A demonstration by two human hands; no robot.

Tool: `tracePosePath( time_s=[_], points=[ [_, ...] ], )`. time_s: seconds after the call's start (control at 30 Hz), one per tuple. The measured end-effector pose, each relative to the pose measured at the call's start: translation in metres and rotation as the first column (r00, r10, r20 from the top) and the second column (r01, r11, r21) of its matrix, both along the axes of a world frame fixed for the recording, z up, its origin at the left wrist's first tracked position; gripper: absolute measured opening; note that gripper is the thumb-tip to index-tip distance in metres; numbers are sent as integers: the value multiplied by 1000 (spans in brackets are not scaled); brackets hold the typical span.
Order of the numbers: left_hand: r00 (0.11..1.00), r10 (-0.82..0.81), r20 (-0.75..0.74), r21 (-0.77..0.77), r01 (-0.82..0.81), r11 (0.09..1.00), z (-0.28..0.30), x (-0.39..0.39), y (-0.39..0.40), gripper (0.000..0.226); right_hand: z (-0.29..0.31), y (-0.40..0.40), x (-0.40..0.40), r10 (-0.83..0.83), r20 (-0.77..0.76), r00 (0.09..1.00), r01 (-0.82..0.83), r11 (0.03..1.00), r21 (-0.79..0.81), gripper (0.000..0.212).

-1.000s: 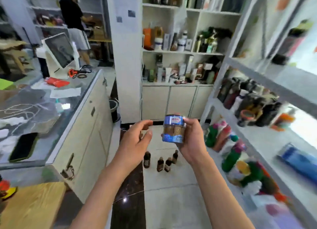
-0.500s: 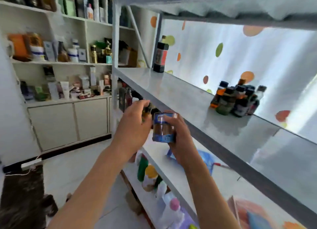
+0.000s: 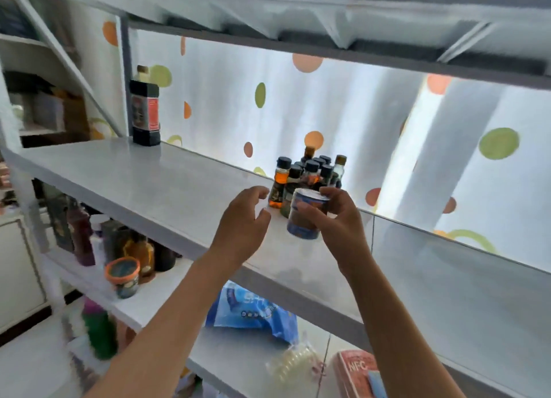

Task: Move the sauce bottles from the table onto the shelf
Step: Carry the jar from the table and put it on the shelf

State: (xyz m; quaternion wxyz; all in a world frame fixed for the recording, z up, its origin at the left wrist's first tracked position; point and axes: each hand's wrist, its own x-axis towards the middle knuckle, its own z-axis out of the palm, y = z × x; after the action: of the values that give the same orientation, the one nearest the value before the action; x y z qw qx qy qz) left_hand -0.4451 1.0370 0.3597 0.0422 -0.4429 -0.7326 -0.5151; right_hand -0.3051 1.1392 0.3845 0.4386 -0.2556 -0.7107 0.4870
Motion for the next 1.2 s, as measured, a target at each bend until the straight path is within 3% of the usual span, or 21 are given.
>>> tracePosePath(
  time_s=[0.23,0.37,0.5,0.67,1.2],
  points=[
    [987,-123,-104,-108,112,988,2,-28,90,41,8,67,-15,-178,205,962,172,984,46,48],
    [985,-52,-167,-75,40,996,-6,-30,114,41,0,90,-32,-210,326,922,193,978,85,59],
    [951,-35,-307,-100,4,995,-16,-36,121,30,-13,98,-41,-217,326,920,196,976,97,69],
    [928,-26,-373,-113,-17,993,-20,-38,124,24,-25,99,-40,-271,339,901,218,958,186,66],
    [956,-80,-282,-147,40,988,-19,-33,111,39,-14,85,-27,-299,513,804,218,952,214,81]
  ],
)
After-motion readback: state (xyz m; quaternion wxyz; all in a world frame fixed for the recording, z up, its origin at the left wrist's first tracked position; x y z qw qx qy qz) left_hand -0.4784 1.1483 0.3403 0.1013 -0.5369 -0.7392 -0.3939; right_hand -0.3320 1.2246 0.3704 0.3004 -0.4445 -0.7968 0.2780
